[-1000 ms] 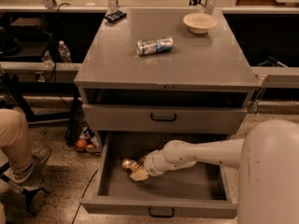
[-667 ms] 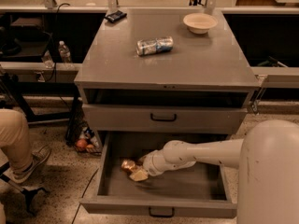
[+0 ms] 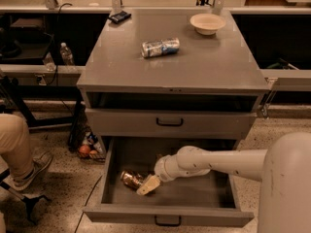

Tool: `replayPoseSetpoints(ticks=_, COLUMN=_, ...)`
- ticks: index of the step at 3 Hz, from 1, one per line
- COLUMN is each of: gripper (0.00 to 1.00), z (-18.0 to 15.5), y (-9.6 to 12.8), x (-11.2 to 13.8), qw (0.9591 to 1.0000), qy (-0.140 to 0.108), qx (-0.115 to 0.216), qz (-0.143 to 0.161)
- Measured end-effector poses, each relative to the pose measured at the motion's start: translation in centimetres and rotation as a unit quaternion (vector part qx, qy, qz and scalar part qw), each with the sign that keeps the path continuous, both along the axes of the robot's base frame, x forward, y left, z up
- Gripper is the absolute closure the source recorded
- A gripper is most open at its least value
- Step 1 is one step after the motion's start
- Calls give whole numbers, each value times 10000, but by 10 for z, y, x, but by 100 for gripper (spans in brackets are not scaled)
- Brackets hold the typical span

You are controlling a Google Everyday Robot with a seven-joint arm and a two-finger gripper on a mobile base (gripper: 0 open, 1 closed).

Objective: Place orange can into middle drawer

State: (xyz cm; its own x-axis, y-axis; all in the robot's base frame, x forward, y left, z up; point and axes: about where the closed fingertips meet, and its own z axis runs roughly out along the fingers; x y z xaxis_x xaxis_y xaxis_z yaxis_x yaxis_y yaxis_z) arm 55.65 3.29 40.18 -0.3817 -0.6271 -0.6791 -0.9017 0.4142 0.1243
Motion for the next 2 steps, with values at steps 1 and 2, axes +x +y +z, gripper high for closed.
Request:
replayPoseSetpoints(ticks=1, gripper=0, z=21, y=-56, x=14, qw=9983, qy=-164, qx=148, qz=-537)
replayPoseSetpoints(ticks=2, gripper=0, z=44, y=-125, x=20, qw=9923, qy=-358, qx=197, qz=-1173)
